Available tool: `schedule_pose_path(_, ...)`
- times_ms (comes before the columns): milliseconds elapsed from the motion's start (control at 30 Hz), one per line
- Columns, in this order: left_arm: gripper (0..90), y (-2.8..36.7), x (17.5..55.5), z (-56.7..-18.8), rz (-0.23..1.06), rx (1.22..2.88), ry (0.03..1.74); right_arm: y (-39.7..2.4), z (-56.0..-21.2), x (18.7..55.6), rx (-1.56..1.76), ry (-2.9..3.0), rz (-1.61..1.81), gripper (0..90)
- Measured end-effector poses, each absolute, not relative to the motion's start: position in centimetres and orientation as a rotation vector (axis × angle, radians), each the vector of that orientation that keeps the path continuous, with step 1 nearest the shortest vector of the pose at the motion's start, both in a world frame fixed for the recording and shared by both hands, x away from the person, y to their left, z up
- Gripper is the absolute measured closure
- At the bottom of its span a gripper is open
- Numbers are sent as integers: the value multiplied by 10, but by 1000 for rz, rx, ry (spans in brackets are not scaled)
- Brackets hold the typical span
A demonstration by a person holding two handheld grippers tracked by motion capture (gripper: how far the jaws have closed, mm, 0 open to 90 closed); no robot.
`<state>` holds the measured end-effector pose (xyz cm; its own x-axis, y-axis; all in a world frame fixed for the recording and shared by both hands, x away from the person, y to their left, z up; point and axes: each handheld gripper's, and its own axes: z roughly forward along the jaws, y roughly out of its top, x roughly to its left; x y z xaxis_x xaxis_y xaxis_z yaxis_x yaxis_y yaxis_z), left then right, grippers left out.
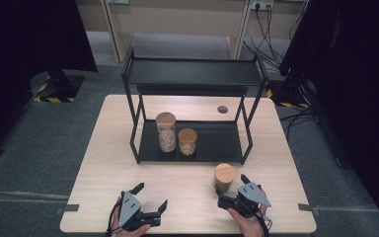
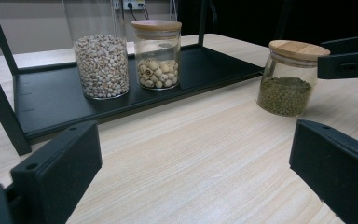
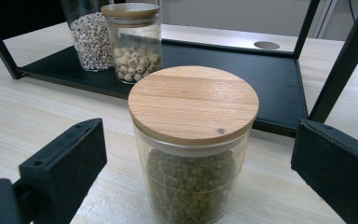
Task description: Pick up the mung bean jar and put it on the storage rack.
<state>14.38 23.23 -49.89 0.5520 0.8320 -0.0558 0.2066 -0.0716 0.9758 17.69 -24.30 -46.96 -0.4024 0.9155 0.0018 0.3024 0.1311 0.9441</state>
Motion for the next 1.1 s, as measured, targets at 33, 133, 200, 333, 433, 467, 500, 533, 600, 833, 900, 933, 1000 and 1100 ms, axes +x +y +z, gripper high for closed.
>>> schedule_pose_path(33, 16, 232, 144, -499, 654, 1595, 902, -243, -470, 178, 1175, 1800, 1280, 37)
schedule_pose_path(133, 16, 232, 144, -499, 655, 1595, 902, -241, -470, 181, 1164, 1808, 1276, 40)
schedule_pose_path(200, 16, 232, 144, -499, 654, 1597, 904, -238, -470, 183, 1158, 1816, 1265, 42)
schedule_pose_path(333, 16, 232, 144, -499, 655, 1595, 903, -232, -469, 191, 1166, 1830, 1252, 49)
schedule_pose_path(433, 16, 232, 144, -499, 655, 1594, 904, -228, -469, 195, 1156, 1840, 1239, 72)
schedule_pose_path(467, 16, 233, 144, -499, 654, 1594, 904, -227, -469, 196, 1159, 1841, 1233, 82)
schedule_pose_path(500, 16, 233, 144, -499, 654, 1594, 903, -226, -469, 196, 1163, 1839, 1228, 93)
schedule_pose_path(533, 16, 233, 144, -499, 654, 1594, 902, -226, -469, 197, 1175, 1839, 1226, 107)
schedule_pose_path(600, 16, 232, 144, -499, 654, 1595, 900, -226, -470, 199, 1189, 1839, 1218, 143)
schedule_pose_path(833, 16, 232, 144, -499, 653, 1597, 901, -231, -471, 204, 1194, 1857, 1223, 251)
schedule_pose_path(900, 16, 232, 144, -499, 653, 1598, 900, -230, -472, 204, 1193, 1855, 1224, 252)
schedule_pose_path(933, 16, 232, 144, -499, 653, 1599, 899, -230, -472, 203, 1192, 1854, 1224, 252)
schedule_pose_path(1000, 16, 232, 144, -499, 653, 1599, 899, -230, -471, 203, 1192, 1855, 1221, 252)
schedule_pose_path(1100, 16, 232, 144, -499, 651, 1599, 899, -230, -471, 203, 1187, 1856, 1218, 252)
